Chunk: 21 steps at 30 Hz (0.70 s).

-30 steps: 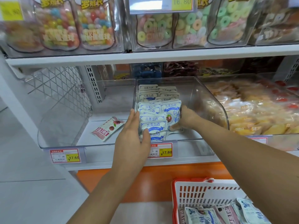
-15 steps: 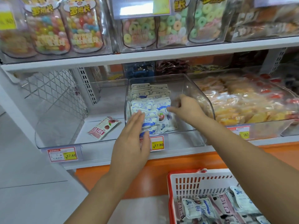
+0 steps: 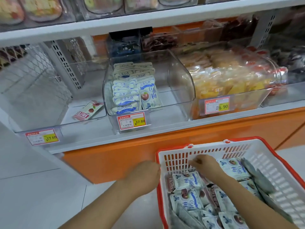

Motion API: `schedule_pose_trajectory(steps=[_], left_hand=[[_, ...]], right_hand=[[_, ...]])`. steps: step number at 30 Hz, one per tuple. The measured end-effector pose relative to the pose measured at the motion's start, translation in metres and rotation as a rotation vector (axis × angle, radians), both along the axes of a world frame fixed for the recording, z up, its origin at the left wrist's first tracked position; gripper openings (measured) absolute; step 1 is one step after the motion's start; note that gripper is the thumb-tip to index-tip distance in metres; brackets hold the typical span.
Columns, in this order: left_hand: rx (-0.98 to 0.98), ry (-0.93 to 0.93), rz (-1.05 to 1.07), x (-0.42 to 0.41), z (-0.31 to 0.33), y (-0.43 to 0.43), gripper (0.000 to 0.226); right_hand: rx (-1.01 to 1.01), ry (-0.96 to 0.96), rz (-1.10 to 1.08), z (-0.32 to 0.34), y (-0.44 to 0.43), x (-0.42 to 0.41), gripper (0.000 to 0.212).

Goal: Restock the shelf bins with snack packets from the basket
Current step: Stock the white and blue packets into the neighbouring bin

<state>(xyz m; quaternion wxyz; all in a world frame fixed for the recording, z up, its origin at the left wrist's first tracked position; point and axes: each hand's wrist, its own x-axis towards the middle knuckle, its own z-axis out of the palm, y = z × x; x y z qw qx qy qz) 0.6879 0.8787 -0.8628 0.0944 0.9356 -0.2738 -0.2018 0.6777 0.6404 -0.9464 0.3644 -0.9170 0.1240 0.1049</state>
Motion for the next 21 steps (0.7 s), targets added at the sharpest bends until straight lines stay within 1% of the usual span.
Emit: schedule_pose_trajectory(steps=[3, 5, 6, 8, 10, 11, 12, 14, 17, 19, 21], left_hand=[[0.067, 0.093, -0.025, -0.002, -0.014, -0.002, 0.027], [0.070, 0.151, -0.008, -0.002, -0.027, -0.002, 0.025], [0.068, 0.165, -0.005, -0.001, -0.031, -0.003, 0.025], [0.062, 0.195, 0.012, 0.000, -0.036, -0.006, 0.025], [0.073, 0.196, 0.000, 0.003, -0.031, -0.011, 0.025], [0.068, 0.194, -0.005, 0.005, -0.030, -0.012, 0.025], [0.059, 0.192, -0.008, 0.007, -0.031, -0.013, 0.024], [0.063, 0.205, 0.007, 0.010, -0.036, -0.014, 0.023], [0.078, 0.228, 0.027, 0.010, -0.037, -0.015, 0.023], [0.070, 0.232, 0.026, 0.010, -0.032, -0.017, 0.023], [0.055, 0.239, 0.015, 0.009, -0.028, -0.017, 0.024]], right_hand=[[0.018, 0.284, -0.161, -0.061, -0.024, -0.017, 0.042], [0.112, 0.443, -0.315, -0.088, -0.028, -0.028, 0.032], [0.181, 0.488, -0.384, -0.099, -0.028, -0.030, 0.026], [0.441, 0.535, -0.542, -0.114, -0.021, -0.032, 0.016], [0.677, 0.525, -0.694, -0.123, -0.015, -0.031, 0.017], [0.714, 0.506, -0.749, -0.126, -0.013, -0.029, 0.021], [0.723, 0.475, -0.782, -0.129, -0.012, -0.025, 0.027], [0.664, 0.419, -0.788, -0.132, -0.011, -0.020, 0.030], [0.613, 0.411, -0.754, -0.122, -0.010, -0.013, 0.034], [0.491, 0.396, -0.680, -0.110, -0.005, -0.011, 0.028], [0.327, 0.314, -0.600, -0.096, 0.000, -0.010, 0.026]])
